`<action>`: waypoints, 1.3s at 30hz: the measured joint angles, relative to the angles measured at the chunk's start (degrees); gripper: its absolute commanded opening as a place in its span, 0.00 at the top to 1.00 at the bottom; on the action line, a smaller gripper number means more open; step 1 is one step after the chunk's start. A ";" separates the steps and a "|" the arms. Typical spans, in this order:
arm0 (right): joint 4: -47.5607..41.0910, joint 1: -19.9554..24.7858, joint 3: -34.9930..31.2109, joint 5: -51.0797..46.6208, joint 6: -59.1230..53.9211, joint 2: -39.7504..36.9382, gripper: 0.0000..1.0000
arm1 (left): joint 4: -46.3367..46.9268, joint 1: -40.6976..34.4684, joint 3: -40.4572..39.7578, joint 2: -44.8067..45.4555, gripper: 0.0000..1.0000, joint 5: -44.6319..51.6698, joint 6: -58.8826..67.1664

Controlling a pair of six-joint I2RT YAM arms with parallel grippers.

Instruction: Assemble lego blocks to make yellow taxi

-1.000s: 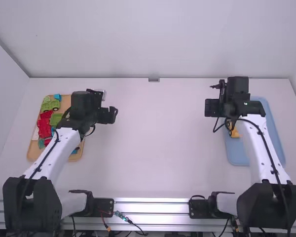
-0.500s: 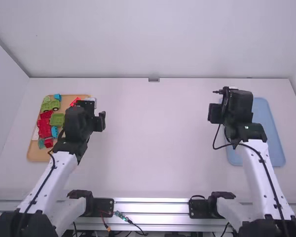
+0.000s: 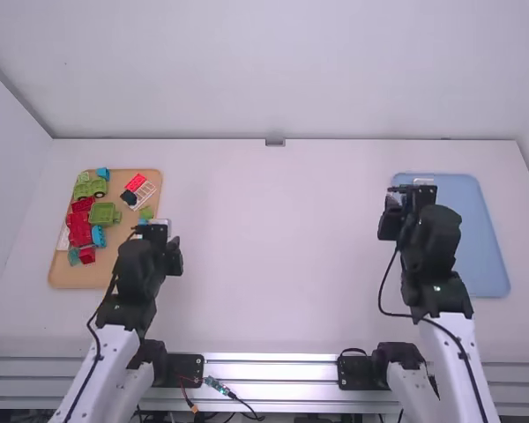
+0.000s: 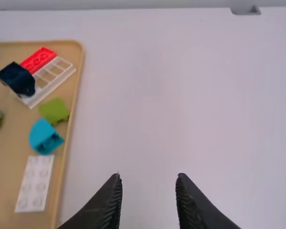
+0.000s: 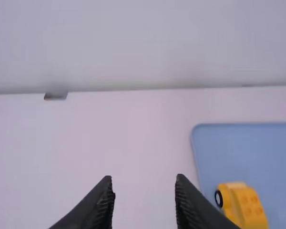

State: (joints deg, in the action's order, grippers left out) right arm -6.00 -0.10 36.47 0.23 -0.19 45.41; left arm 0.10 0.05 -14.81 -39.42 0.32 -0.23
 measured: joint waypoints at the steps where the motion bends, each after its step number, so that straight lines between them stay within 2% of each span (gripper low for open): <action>1: 1.11 0.00 -1.20 -0.09 -0.09 -1.20 0.76 | 0.00 -0.02 1.25 1.27 0.78 -0.02 0.00; 5: 5.66 0.00 -6.62 -0.13 -0.02 -6.82 0.86 | 0.02 0.00 6.49 6.62 0.87 0.00 0.00; 12: 5.84 0.00 -15.13 -0.11 -0.09 -15.23 1.00 | 0.07 -0.02 14.10 14.45 1.00 0.00 0.02; 30: 5.79 0.00 -32.61 0.02 0.02 -32.65 1.00 | -0.42 0.00 14.27 30.36 1.00 -0.17 0.00; 34: 5.81 0.00 -35.52 -0.02 -0.11 -35.63 1.00 | -0.42 0.00 14.29 33.24 1.00 -0.17 0.02; 39: 6.25 0.00 -35.74 -0.09 -0.07 -38.99 1.00 | -0.44 0.00 14.29 36.24 1.00 -0.17 0.02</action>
State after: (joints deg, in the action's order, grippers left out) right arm 0.25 -0.10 0.73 0.14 -0.25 6.42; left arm -0.34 0.05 -0.51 -3.18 0.14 -0.21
